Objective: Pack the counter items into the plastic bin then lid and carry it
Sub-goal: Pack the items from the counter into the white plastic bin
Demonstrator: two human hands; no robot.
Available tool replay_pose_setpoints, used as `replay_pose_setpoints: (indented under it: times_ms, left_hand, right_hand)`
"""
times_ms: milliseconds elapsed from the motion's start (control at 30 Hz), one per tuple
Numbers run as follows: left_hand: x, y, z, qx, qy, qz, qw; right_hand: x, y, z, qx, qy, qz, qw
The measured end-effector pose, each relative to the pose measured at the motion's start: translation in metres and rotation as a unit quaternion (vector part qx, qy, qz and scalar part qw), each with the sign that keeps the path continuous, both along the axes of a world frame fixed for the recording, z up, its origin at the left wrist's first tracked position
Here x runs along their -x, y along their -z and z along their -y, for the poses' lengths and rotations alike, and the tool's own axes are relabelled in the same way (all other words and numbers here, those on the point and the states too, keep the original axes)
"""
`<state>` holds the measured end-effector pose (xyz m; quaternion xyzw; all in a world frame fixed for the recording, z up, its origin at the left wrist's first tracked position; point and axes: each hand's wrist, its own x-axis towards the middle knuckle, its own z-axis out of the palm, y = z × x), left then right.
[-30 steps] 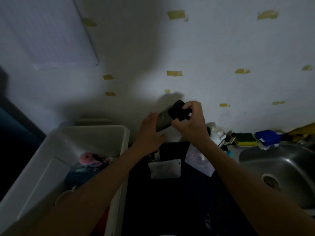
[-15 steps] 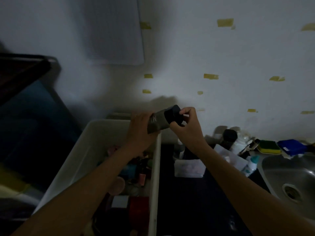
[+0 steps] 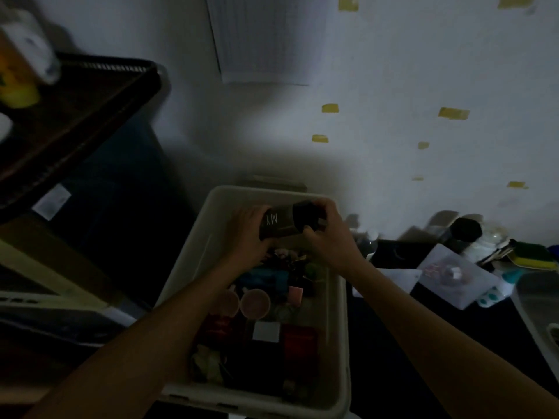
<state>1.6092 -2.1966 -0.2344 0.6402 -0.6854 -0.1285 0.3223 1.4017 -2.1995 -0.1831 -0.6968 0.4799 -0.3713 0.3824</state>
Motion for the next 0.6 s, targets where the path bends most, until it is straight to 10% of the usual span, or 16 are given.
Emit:
replay_pose_setpoints:
  times_ms: [600]
  left_hand:
    - [-0.027,0.086,0.002,-0.148,0.045,0.162,0.975]
  right_hand:
    - [-0.058,0.086,0.009,-0.317,0.083,0.028,0.944]
